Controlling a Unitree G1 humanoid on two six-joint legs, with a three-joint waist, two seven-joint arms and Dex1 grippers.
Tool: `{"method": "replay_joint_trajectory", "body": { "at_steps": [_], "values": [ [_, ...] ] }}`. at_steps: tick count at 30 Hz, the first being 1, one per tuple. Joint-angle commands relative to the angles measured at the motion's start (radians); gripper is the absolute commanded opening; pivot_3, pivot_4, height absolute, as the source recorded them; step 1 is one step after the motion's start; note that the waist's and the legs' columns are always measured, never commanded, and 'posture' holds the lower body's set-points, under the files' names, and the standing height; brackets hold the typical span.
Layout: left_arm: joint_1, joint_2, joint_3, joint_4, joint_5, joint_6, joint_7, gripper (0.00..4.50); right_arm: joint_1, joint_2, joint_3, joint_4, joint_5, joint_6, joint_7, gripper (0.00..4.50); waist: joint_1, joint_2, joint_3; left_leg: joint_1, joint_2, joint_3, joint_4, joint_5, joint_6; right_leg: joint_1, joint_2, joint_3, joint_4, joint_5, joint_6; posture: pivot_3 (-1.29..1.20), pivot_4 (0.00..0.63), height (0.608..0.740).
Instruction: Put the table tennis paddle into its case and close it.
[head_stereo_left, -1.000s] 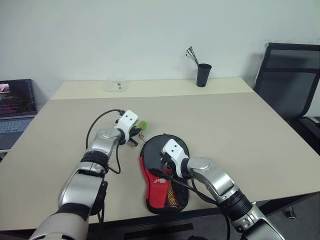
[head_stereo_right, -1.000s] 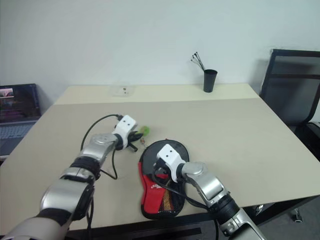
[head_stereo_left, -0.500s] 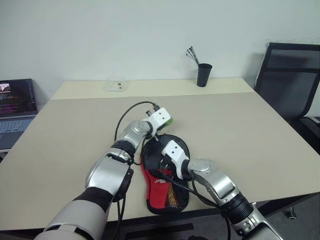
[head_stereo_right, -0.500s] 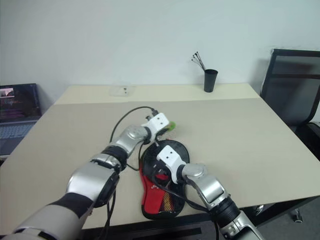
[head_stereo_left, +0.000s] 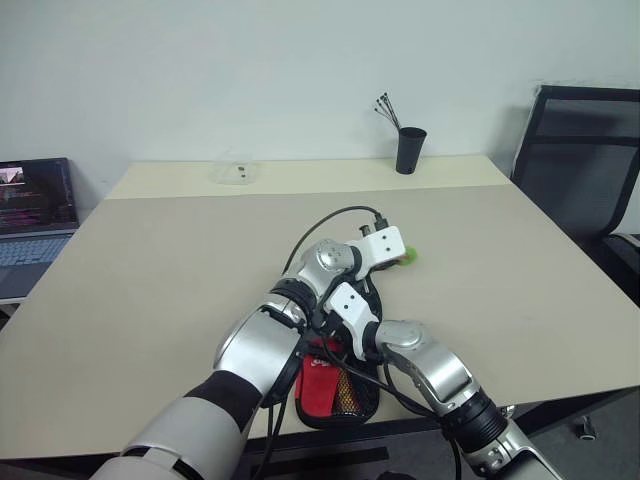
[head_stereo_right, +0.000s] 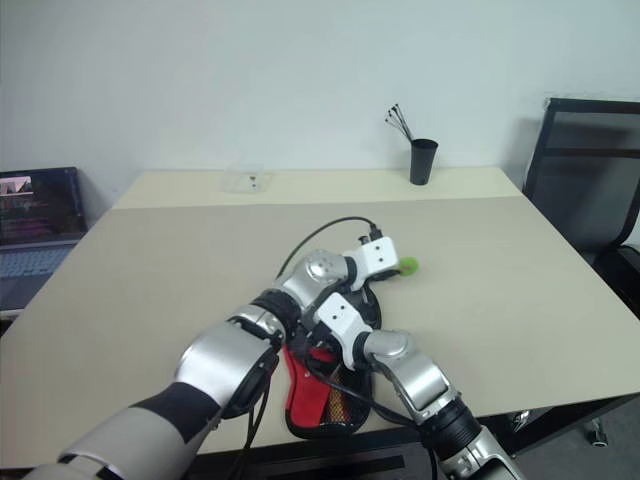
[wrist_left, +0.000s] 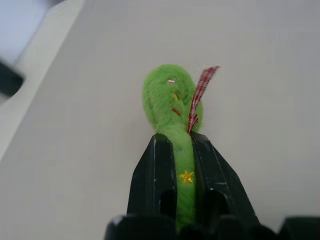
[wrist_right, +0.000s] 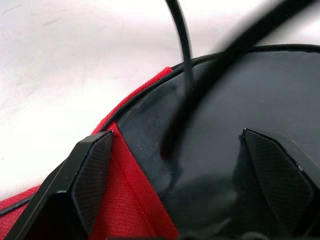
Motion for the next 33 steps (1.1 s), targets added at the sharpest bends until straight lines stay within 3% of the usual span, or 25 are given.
{"method": "replay_joint_trajectory", "body": {
  "at_steps": [1,6,18,27,33],
  "values": [
    [-0.008,-0.017,0.012,-0.050,-0.024,-0.048,-0.054,0.06,0.043,-0.002,0.033,0.065,-0.014,0.063,0.003,4.50,0.000,0.000,0.000,0.000,0.000,0.000,0.000,0.000,0.000,0.000,0.000,0.000,0.000,0.000,0.000,0.00,0.150,0.740],
    [0.015,-0.001,0.000,-0.046,-0.012,-0.021,-0.124,0.06,0.042,0.003,0.034,0.071,-0.013,0.057,0.001,4.50,-0.001,0.001,-0.001,0.000,0.000,0.000,0.000,0.000,0.000,0.000,0.000,0.000,0.000,0.000,0.000,0.00,0.150,0.740],
    [0.010,0.036,0.093,-0.060,-0.106,0.101,-0.191,4.37,0.034,0.010,0.033,0.085,-0.013,0.047,0.003,4.50,-0.004,0.001,-0.001,0.001,0.000,0.000,0.000,0.000,0.000,0.000,0.000,0.000,0.000,0.000,0.000,0.00,0.150,0.740],
    [0.029,0.159,0.186,-0.088,-0.198,0.205,-0.285,4.47,0.026,0.034,-0.001,0.096,0.003,0.032,0.001,4.50,-0.012,0.001,-0.001,0.001,0.000,-0.001,0.000,0.000,0.000,0.000,0.000,0.000,0.001,0.000,0.000,0.00,0.150,0.740],
    [0.135,0.289,0.236,-0.221,-0.292,0.237,-0.453,4.47,0.043,0.036,-0.027,0.051,0.017,0.053,-0.004,4.50,-0.018,0.002,-0.002,0.001,0.002,0.000,0.000,0.000,0.000,0.001,0.000,0.000,0.001,0.000,0.000,0.00,0.150,0.740]
  ]
}}
